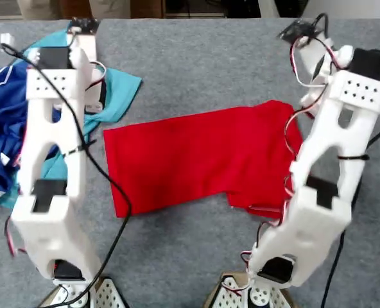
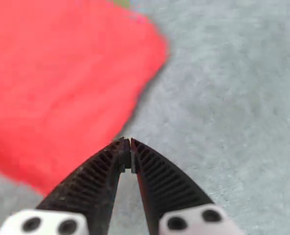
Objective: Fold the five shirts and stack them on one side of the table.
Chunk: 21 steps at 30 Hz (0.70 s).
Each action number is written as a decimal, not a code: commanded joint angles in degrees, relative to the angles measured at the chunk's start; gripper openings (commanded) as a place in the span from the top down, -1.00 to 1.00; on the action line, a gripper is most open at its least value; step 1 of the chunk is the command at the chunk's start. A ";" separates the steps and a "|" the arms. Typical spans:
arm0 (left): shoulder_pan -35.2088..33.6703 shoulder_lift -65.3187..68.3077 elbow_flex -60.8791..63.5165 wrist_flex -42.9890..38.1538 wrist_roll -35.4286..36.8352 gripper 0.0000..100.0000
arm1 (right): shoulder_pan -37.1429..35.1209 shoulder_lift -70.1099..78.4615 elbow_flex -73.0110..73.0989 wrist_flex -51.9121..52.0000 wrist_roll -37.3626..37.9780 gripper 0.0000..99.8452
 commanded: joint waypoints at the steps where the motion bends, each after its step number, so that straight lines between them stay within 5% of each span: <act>1: 0.18 -10.68 9.05 -1.58 -1.76 0.96 | -0.13 -11.30 15.87 0.62 7.91 0.98; 12: -0.53 -45.32 69.54 -27.43 -10.02 0.96 | -0.75 -38.20 77.05 -28.31 12.84 0.98; 16: -0.44 -54.90 76.75 -25.05 -10.81 0.96 | -0.75 -49.19 91.12 -32.88 15.56 0.91; 21: -0.44 -57.98 77.19 -21.80 -10.90 0.96 | -0.84 -64.13 101.93 -33.14 21.36 0.51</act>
